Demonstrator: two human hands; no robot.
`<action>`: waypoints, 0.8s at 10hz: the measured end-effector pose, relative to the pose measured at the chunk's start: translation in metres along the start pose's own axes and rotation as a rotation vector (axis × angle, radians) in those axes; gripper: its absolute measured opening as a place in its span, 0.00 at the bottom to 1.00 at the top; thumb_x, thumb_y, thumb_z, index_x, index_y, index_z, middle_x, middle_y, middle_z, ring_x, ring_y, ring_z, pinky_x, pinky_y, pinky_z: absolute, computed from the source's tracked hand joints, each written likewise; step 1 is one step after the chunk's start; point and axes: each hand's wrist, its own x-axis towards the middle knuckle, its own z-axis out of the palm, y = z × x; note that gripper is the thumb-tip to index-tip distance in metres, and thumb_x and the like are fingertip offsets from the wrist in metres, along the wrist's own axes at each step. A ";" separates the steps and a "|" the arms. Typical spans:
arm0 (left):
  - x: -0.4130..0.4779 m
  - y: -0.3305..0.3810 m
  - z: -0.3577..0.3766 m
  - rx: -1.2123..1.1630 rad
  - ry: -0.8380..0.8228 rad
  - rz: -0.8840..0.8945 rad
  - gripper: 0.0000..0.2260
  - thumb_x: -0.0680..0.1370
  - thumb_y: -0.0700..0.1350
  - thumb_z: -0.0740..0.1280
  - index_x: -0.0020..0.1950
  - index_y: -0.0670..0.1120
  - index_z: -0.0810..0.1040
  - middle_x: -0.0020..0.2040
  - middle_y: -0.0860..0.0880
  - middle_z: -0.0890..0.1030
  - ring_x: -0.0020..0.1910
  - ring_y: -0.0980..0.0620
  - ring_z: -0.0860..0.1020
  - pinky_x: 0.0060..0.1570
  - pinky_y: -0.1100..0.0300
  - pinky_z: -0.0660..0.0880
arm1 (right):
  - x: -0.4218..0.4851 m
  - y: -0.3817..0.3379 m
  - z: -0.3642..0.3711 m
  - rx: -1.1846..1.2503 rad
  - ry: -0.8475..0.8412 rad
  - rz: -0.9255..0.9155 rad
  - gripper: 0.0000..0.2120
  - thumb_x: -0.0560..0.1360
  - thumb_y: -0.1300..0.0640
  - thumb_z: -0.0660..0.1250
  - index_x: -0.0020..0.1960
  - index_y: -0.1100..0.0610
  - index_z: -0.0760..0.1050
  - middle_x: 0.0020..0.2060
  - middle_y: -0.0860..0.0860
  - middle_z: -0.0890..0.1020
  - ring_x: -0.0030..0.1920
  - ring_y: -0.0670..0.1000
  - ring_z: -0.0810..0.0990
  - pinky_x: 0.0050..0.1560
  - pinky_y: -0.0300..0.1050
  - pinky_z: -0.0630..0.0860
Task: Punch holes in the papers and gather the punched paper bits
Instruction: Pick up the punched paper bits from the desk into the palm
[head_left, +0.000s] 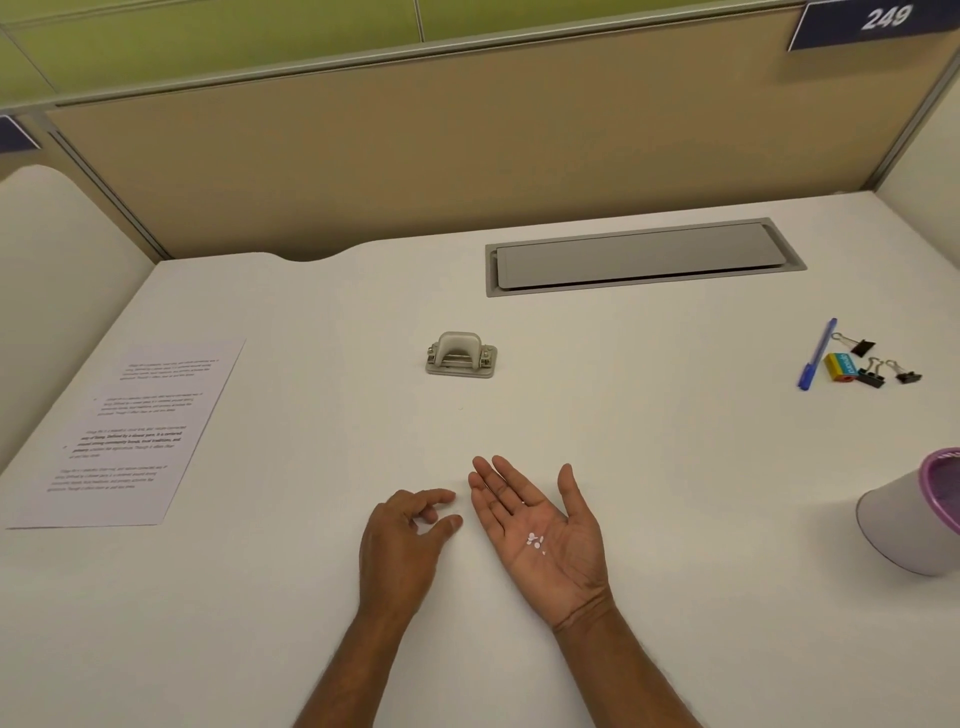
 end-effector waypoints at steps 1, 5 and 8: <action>0.001 -0.001 0.000 0.006 -0.005 0.011 0.08 0.71 0.45 0.77 0.48 0.55 0.86 0.39 0.56 0.81 0.42 0.57 0.76 0.43 0.64 0.71 | 0.000 0.000 0.000 -0.004 0.000 -0.001 0.35 0.81 0.39 0.59 0.72 0.69 0.68 0.74 0.65 0.68 0.74 0.63 0.68 0.78 0.56 0.59; -0.012 0.006 0.009 0.219 0.125 0.148 0.02 0.75 0.41 0.73 0.43 0.48 0.85 0.39 0.55 0.82 0.45 0.53 0.75 0.48 0.55 0.74 | -0.001 0.001 0.000 0.003 0.011 0.002 0.35 0.81 0.39 0.60 0.73 0.69 0.67 0.74 0.65 0.68 0.74 0.64 0.68 0.78 0.56 0.60; -0.009 0.014 0.014 0.367 0.056 0.128 0.08 0.79 0.40 0.66 0.42 0.46 0.82 0.38 0.51 0.79 0.47 0.49 0.73 0.49 0.51 0.70 | 0.000 0.001 -0.001 0.000 0.007 0.003 0.35 0.81 0.40 0.60 0.72 0.69 0.68 0.74 0.65 0.68 0.74 0.64 0.68 0.78 0.56 0.60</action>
